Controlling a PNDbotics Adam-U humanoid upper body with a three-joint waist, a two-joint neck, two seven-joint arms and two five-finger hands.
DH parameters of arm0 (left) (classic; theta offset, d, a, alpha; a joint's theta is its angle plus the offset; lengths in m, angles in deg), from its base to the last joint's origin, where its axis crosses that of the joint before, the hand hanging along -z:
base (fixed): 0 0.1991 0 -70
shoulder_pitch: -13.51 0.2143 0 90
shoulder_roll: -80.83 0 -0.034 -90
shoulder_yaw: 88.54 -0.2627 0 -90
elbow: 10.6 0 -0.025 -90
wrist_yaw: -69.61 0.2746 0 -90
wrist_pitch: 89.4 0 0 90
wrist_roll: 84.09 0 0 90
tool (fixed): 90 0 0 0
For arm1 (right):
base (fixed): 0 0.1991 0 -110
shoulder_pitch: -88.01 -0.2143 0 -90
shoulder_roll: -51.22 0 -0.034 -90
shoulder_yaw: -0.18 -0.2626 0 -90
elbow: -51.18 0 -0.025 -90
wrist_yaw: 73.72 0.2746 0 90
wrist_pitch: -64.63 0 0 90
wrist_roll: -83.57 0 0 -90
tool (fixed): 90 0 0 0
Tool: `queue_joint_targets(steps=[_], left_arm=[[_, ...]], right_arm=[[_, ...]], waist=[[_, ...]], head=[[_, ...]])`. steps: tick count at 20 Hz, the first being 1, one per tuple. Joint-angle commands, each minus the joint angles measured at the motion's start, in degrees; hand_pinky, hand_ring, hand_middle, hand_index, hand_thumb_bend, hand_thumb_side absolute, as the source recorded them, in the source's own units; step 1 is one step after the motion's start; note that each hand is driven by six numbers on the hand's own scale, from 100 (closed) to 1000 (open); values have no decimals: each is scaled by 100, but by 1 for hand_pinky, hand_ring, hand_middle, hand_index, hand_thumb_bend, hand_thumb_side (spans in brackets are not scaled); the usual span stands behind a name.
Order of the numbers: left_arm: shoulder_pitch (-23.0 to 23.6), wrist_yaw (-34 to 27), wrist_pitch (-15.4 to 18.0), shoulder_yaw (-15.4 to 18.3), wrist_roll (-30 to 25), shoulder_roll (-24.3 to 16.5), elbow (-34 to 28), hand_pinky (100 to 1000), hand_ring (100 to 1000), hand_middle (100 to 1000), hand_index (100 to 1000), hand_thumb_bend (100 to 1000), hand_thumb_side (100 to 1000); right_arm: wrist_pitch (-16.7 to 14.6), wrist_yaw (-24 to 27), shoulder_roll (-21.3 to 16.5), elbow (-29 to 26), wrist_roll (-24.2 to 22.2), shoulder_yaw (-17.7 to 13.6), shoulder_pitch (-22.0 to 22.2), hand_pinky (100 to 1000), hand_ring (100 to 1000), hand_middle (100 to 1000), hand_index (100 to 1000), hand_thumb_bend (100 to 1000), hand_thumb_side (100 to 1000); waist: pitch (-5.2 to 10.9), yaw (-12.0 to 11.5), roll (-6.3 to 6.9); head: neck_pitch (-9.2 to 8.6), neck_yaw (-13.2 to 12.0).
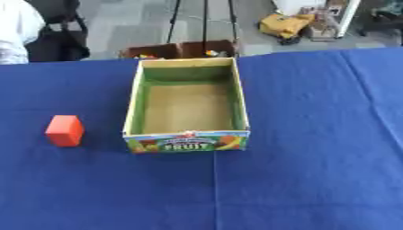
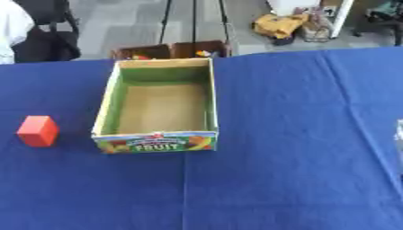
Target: Pick up objects on the table and place them in the box.
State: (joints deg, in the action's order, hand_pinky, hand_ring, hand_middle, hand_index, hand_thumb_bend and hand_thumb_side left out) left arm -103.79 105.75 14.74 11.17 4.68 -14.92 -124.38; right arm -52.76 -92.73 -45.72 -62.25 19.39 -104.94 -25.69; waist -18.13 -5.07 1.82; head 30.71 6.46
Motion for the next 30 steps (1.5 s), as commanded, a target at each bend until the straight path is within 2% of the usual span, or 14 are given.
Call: queue_joint_targets(steps=[1,4,8,11,16,21,30], left_arm=[[43,90,-141,-162,-307,-764,-81,626,808,878,1000,100,917],[174,-66,-391,-267,-629,-1334,-81,624,815,917,1000,100,867],[298,-244,-717,-378,-1245,-1957,-44,643,833,946,1000,100,875],[267,-381,-781,-459,-1691,-2268,150,688,862,975,1000,100,874],[21,-518,-593,-583,-2382,-2606,735,712,879,993,1000,100,858],[-444,-567,-378,-824,-2955,-2859,1402,723,887,997,1000,100,834],[-1297,-140,35,-1375,-3807,-2936,2396,764,921,1000,1000,100,850]], right_arm=[[-17,38,-139,-115,-35,-3,-69,598,732,546,732,100,1000],[-25,44,-155,-115,-39,4,-84,598,732,546,731,100,1000],[-33,53,-161,-115,-55,13,-95,598,732,545,731,100,1000],[-44,61,-165,-115,-61,16,-106,598,732,545,731,100,1000],[-56,67,-160,-115,-86,25,-110,599,733,543,731,100,1000],[-73,82,-160,-115,-131,49,-110,601,734,541,731,100,1000],[-87,128,-155,-115,-215,81,-109,602,735,540,731,100,1000]], waist=[[54,19,85],[44,47,91],[22,83,88],[5,112,75],[-30,153,53],[-47,174,36],[-40,231,47]], head=[[-37,-28],[-62,-37],[-74,-61],[-41,-140],[-105,-221],[-155,-216],[-161,-269]])
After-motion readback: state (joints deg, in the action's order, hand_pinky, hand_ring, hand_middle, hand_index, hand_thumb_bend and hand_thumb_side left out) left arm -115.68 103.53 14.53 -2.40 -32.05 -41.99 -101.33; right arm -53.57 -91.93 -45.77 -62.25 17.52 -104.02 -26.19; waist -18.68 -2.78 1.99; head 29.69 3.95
